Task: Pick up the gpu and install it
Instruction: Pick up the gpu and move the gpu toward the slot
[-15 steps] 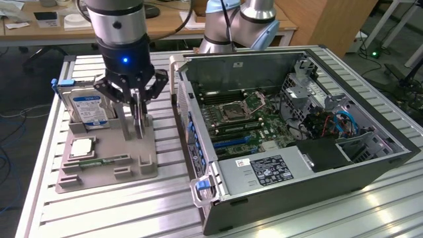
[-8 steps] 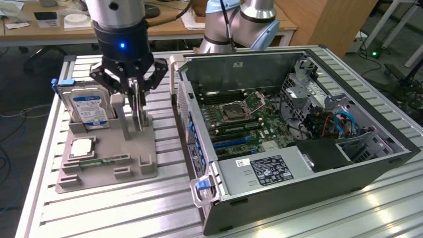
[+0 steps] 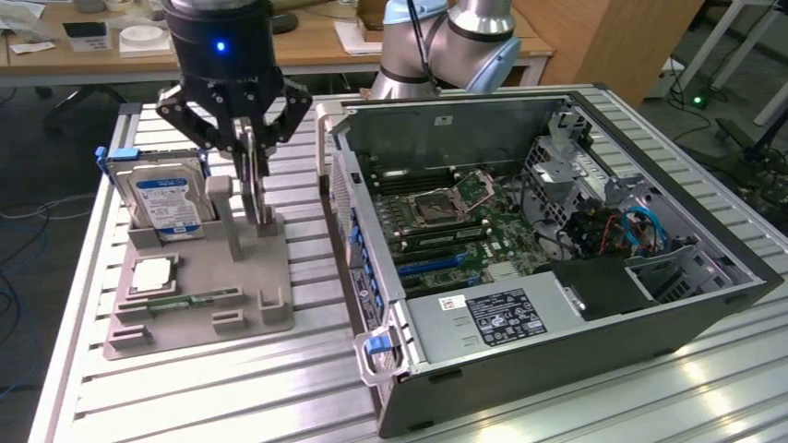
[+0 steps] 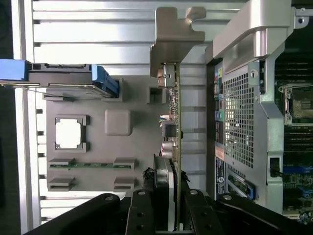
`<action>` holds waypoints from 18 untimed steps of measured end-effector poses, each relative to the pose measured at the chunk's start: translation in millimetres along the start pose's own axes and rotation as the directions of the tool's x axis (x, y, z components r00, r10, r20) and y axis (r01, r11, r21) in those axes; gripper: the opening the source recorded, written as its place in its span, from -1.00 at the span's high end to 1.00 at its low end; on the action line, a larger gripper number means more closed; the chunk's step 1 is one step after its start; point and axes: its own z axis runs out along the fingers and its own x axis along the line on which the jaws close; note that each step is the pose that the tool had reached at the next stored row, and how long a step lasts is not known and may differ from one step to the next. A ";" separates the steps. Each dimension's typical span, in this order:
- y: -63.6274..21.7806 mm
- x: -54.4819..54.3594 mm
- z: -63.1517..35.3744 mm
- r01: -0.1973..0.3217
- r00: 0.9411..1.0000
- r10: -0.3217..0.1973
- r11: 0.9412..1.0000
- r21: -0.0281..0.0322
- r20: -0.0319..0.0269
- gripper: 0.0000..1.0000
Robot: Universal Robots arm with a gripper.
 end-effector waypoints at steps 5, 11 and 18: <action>0.9 -0.5 -22.1 0.000 1.000 0.000 1.000 0.000 0.000 0.44; 1.7 -0.9 -39.9 0.000 1.000 0.000 1.000 0.000 0.000 0.44; 1.8 -2.2 -42.9 0.000 1.000 0.000 1.000 -0.002 0.000 0.44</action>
